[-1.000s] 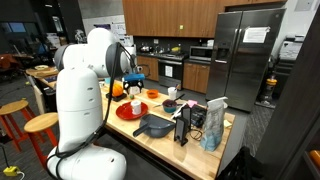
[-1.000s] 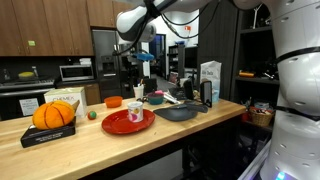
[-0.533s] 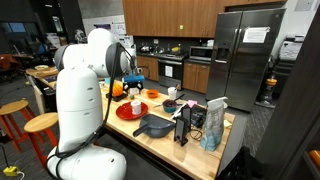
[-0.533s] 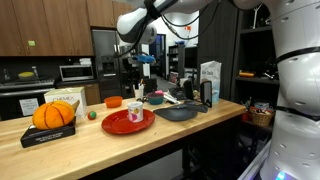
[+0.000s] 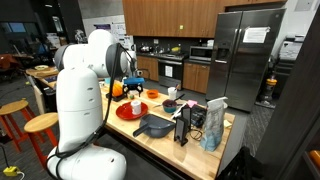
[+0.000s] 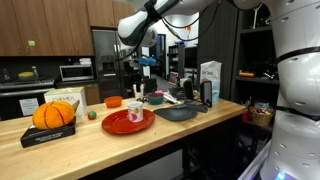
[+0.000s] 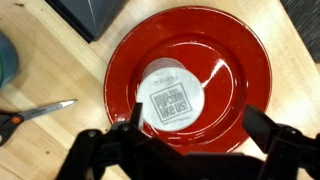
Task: Remove the white can from the red plate and put it inside the purple bowl
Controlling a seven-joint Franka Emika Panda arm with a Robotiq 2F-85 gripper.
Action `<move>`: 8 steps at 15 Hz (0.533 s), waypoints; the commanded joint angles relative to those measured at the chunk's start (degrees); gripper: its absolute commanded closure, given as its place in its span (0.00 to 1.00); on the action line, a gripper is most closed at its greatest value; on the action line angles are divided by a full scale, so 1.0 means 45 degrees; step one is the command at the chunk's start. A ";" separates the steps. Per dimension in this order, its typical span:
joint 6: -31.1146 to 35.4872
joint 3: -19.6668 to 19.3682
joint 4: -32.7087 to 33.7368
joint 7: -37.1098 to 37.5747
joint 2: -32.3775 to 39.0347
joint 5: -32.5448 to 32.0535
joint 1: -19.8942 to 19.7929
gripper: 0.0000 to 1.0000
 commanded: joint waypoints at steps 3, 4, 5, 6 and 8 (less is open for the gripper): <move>0.0022 -0.0076 -0.0354 0.0025 -0.0236 0.0092 -0.0031 0.00; 0.0053 -0.0074 -0.0377 -0.0006 -0.0214 0.0108 -0.0038 0.00; 0.0080 -0.0070 -0.0394 -0.0033 -0.0187 0.0126 -0.0043 0.00; 0.0115 -0.0064 -0.0419 -0.0077 -0.0170 0.0152 -0.0052 0.00; 0.0172 -0.0058 -0.0477 -0.0140 -0.0122 0.0206 -0.0072 0.00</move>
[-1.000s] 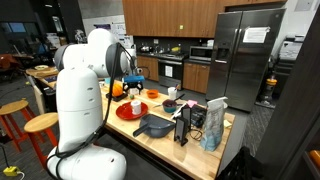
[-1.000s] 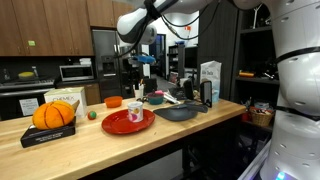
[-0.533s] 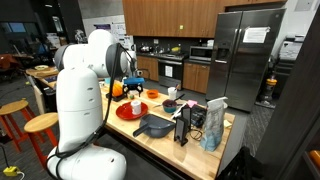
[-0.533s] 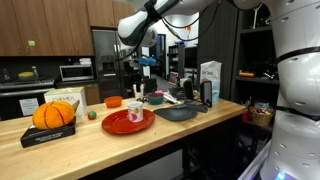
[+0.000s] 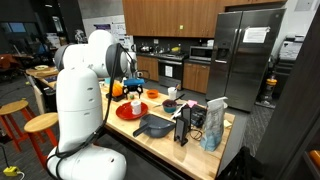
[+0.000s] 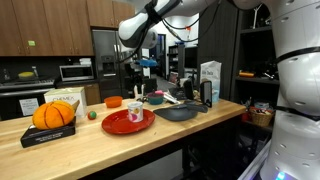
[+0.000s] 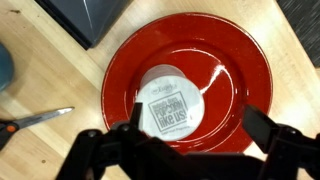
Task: Remove the white can from the red plate and put it inside the purple bowl
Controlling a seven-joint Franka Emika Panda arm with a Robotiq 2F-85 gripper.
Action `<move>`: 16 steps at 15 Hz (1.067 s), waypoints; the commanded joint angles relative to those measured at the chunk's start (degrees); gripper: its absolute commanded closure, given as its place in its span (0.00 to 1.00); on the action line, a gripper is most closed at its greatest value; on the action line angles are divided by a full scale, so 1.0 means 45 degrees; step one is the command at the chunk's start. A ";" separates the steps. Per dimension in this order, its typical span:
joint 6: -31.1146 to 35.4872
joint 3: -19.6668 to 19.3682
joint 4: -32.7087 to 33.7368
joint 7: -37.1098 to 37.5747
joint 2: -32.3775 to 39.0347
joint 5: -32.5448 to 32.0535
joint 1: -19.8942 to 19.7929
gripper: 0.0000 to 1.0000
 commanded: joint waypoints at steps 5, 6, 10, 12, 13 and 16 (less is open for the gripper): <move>0.0188 -0.0058 -0.0380 -0.0252 0.0041 0.0428 -0.0154 0.00; 0.0184 -0.0065 -0.0379 -0.0265 0.0090 0.0455 -0.0169 0.00; 0.0198 -0.0071 -0.0309 -0.0263 0.0304 0.0426 -0.0188 0.00; 0.0132 -0.0066 -0.0222 -0.0282 0.0389 0.0365 -0.0171 0.00; 0.0097 -0.0065 -0.0179 -0.0335 0.0398 0.0354 -0.0179 0.00; 0.0054 -0.0059 -0.0227 -0.0057 0.0433 0.0229 -0.0070 0.00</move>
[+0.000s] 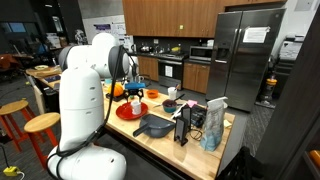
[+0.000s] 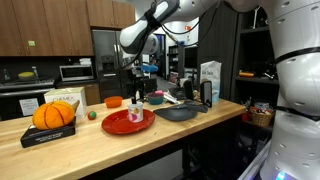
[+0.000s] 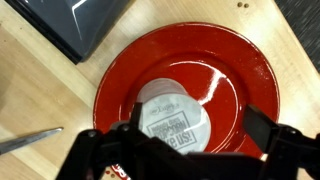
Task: Remove the white can from the red plate and put it inside the purple bowl
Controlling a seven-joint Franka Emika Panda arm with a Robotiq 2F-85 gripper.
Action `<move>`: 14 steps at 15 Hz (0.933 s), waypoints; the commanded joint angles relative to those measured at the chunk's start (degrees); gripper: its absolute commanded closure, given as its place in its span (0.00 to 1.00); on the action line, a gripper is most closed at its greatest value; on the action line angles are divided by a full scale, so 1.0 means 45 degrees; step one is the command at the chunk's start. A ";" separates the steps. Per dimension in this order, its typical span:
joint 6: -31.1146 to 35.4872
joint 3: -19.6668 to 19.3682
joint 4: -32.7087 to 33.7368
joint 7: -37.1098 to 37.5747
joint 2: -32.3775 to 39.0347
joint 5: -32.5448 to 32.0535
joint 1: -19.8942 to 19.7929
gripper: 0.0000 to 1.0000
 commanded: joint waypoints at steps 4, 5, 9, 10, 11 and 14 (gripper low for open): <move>-0.0038 -0.0033 0.0052 0.0003 0.0013 0.0009 0.0041 0.00; -0.0038 -0.0033 0.0052 0.0003 0.0013 0.0009 0.0040 0.00; 0.0325 -0.0045 0.0106 -0.0011 0.0070 -0.0291 0.0147 0.00; 0.0445 -0.0041 0.0120 -0.0124 0.0127 -0.0372 0.0152 0.00; 0.0648 -0.0049 0.0121 -0.0171 0.0203 -0.0466 0.0162 0.00; 0.1162 -0.0087 0.0064 -0.0216 0.0334 -0.0864 0.0157 0.00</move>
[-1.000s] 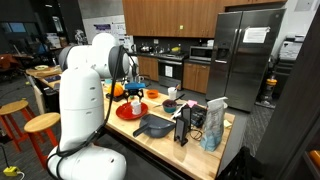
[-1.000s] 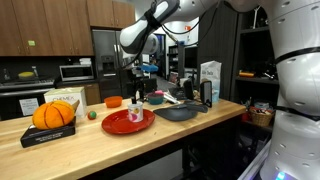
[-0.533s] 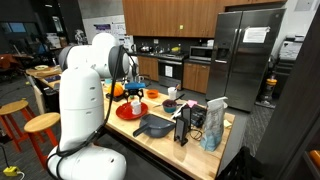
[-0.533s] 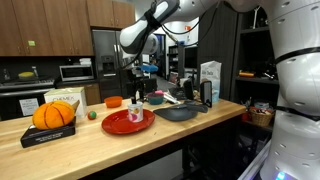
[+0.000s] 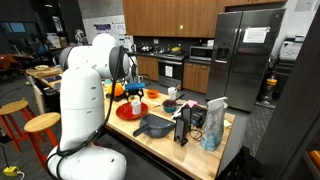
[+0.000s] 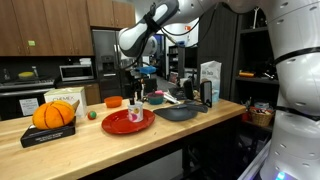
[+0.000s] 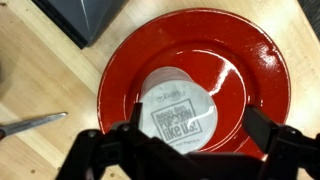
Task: Remove the white can from the red plate and put it inside the purple bowl
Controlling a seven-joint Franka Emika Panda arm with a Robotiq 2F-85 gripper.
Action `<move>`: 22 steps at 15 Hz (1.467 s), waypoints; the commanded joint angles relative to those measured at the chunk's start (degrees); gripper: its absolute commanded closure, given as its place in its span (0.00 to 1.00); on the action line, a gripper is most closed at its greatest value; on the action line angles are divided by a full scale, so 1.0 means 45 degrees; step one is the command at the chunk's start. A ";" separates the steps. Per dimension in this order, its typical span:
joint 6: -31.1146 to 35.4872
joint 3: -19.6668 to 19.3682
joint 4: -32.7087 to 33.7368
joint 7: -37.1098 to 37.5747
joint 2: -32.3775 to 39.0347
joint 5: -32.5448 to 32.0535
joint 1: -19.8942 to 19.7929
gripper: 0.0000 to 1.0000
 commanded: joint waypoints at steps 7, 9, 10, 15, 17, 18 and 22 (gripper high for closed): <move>0.1636 -0.0084 -0.0206 -0.0639 0.0474 -0.0397 -0.0102 0.00; 0.1768 -0.0073 -0.0233 -0.0733 0.0546 -0.0365 -0.0124 0.00; 0.1817 -0.0072 -0.0255 -0.0757 0.0563 -0.0366 -0.0130 0.00; 0.1853 -0.0058 -0.0316 -0.0799 0.0656 -0.0303 -0.0161 0.00; 0.1785 -0.0060 -0.0337 -0.0776 0.0674 -0.0278 -0.0168 0.00; 0.1780 -0.0066 -0.0352 -0.0765 0.0680 -0.0284 -0.0171 0.00; 0.1703 -0.0066 -0.0410 -0.0771 0.0703 -0.0253 -0.0188 0.00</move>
